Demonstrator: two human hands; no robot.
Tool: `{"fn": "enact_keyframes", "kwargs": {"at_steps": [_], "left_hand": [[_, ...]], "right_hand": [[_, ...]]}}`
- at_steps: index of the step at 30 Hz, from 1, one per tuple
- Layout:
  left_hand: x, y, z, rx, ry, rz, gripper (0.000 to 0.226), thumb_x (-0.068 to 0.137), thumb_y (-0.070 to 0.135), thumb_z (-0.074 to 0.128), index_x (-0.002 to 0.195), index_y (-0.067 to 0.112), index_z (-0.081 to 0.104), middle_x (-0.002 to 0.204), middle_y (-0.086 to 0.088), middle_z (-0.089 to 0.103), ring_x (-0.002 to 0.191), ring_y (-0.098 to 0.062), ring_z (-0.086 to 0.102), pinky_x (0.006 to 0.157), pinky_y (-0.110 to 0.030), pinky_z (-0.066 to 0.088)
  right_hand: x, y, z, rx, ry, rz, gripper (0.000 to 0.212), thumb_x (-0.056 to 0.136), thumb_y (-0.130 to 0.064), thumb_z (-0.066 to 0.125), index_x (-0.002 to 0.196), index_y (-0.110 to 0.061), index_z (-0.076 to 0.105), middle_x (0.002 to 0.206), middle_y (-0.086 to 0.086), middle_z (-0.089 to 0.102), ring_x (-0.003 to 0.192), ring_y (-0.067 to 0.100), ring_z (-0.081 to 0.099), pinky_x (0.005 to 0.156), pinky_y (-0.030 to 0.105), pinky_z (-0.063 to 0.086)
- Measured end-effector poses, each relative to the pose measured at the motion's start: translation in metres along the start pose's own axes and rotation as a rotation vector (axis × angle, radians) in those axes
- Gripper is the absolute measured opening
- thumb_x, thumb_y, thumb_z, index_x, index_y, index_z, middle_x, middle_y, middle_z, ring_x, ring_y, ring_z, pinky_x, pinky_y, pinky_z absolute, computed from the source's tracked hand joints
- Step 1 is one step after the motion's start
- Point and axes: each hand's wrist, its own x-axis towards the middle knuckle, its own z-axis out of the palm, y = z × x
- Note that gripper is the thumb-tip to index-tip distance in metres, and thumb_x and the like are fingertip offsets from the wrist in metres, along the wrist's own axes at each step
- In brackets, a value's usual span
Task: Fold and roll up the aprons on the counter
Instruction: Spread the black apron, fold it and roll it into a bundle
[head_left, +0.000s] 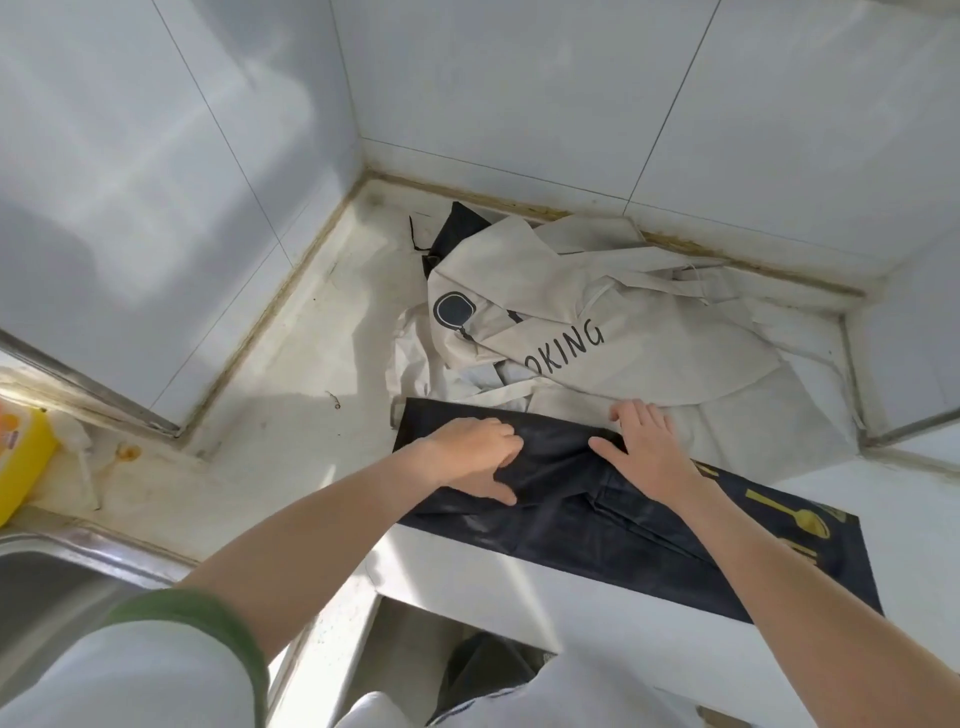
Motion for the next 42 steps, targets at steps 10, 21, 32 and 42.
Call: {"fn": "enact_keyframes", "kwargs": {"at_steps": [10,21,32,42], "left_hand": [[0.005,0.025,0.025,0.29,-0.053,0.03,0.046,0.09,0.017,0.055,0.133,0.011,0.04,0.131,-0.01,0.044,0.113,-0.027,0.046,0.091,-0.037,0.042],[-0.001,0.012,0.009,0.135,0.121,0.023,0.025,0.088,0.002,0.047,0.11,0.011,0.053,0.109,-0.004,0.055,0.102,-0.021,0.05,0.083,-0.027,0.038],[0.007,0.025,-0.017,-0.106,-0.602,-0.248,0.034,0.089,0.036,0.047,0.068,0.014,0.062,0.069,0.004,0.062,0.066,-0.015,0.054,0.062,-0.026,0.039],[0.041,0.039,0.007,0.018,-0.1,-0.168,0.046,0.098,0.043,0.044,0.134,0.015,0.043,0.133,-0.005,0.045,0.123,-0.024,0.041,0.101,-0.036,0.035]], "right_hand": [[-0.061,0.009,0.026,-0.185,-0.101,-0.243,0.044,0.082,-0.05,0.061,0.108,-0.015,0.051,0.101,-0.002,0.055,0.09,0.02,0.052,0.08,0.032,0.042],[-0.071,0.009,0.021,-0.08,-0.073,-0.212,0.01,0.094,-0.02,0.051,0.092,-0.011,0.056,0.093,0.001,0.054,0.088,0.021,0.051,0.079,0.031,0.044],[-0.1,-0.002,-0.001,0.236,-0.609,-0.059,0.041,0.099,-0.042,0.042,0.066,-0.017,0.041,0.062,-0.006,0.044,0.06,0.008,0.043,0.065,0.029,0.036],[-0.084,0.03,0.004,0.305,-0.356,0.397,0.074,0.098,-0.036,0.046,0.152,-0.023,-0.003,0.075,0.009,0.06,0.065,0.02,0.057,0.066,0.038,0.052]]}}
